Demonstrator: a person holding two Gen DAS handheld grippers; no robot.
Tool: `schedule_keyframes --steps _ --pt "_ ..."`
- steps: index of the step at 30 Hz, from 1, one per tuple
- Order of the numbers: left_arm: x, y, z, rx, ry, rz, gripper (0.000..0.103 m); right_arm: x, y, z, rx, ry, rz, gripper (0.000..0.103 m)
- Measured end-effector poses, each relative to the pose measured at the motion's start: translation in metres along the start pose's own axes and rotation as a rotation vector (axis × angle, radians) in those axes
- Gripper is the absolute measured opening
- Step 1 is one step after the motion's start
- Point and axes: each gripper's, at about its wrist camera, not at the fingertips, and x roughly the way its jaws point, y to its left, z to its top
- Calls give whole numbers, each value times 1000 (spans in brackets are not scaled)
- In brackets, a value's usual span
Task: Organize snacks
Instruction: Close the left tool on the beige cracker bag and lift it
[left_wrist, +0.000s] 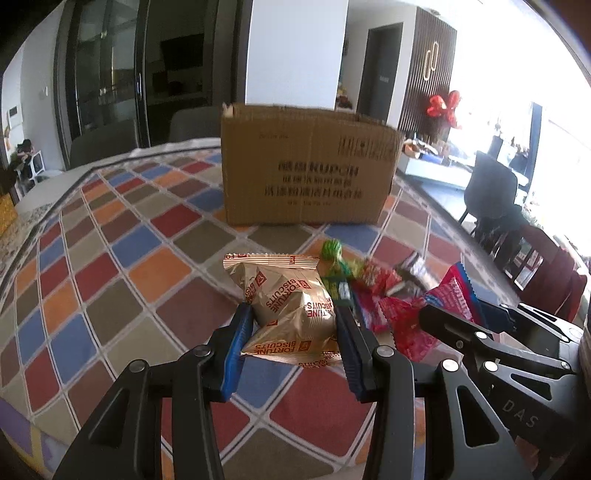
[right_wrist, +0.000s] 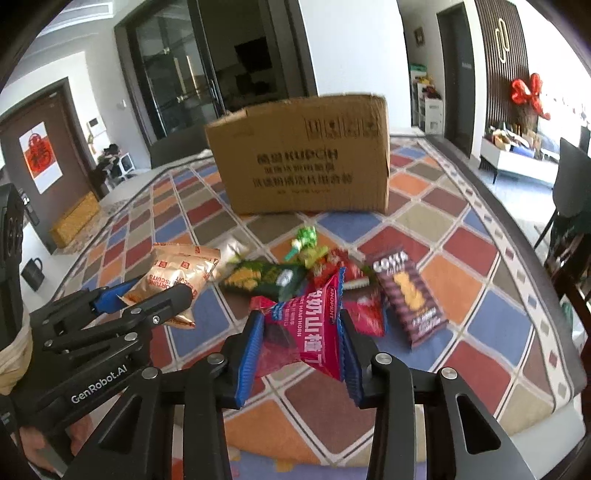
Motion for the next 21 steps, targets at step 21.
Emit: schedule_keyframes --steps 21 --pt "-4 9 80 4 -178 5 45 -9 -2 87 -16 -237 -24 13"
